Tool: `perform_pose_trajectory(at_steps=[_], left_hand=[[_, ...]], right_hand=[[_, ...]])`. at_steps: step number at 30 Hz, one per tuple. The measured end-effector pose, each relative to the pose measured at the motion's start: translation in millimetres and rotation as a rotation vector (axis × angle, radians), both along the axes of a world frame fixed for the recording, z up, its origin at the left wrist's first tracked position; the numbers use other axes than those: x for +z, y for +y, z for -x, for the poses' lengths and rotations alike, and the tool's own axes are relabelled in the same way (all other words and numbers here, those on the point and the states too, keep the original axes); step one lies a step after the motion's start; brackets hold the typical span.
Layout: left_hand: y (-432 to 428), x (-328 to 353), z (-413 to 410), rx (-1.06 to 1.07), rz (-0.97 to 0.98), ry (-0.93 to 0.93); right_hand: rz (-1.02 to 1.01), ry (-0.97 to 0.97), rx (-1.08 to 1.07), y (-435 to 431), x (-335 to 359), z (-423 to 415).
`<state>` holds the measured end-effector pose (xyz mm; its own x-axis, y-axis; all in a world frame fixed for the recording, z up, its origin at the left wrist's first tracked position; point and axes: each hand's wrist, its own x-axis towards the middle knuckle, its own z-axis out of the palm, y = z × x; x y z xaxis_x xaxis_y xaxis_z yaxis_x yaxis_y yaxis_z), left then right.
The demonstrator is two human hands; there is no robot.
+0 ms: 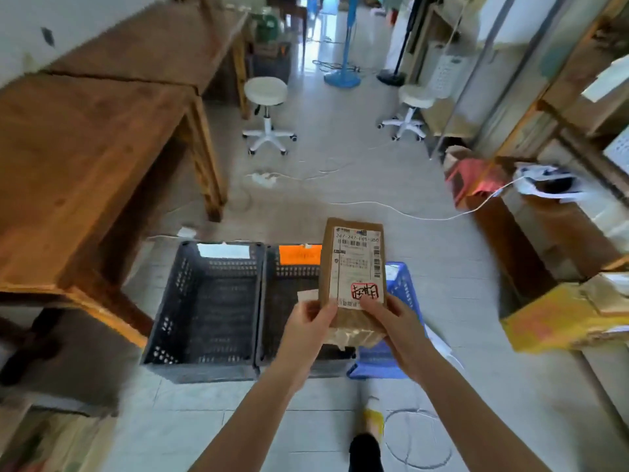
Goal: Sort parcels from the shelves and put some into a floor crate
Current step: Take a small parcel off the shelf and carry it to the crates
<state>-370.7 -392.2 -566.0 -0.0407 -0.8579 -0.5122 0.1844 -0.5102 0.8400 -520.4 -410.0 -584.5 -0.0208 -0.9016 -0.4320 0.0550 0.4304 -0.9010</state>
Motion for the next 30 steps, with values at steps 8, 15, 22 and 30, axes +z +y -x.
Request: perform_pose_trajectory(at_steps=[8, 15, 22, 30], left_hand=[[-160, -177, 152, -0.019, -0.389, 0.141], [-248, -375, 248, 0.519, -0.726, 0.256], [-306, -566, 294, 0.821, -0.837, 0.128], [-331, -698, 296, 0.781, -0.819, -0.050]], right_hand=[[-0.307, 0.035, 0.010, -162, -162, 156], [-0.504, 0.089, 0.084, -262, -358, 212], [-0.556, 0.155, 0.135, -317, -574, 216], [-0.496, 0.191, 0.160, -345, -679, 199]])
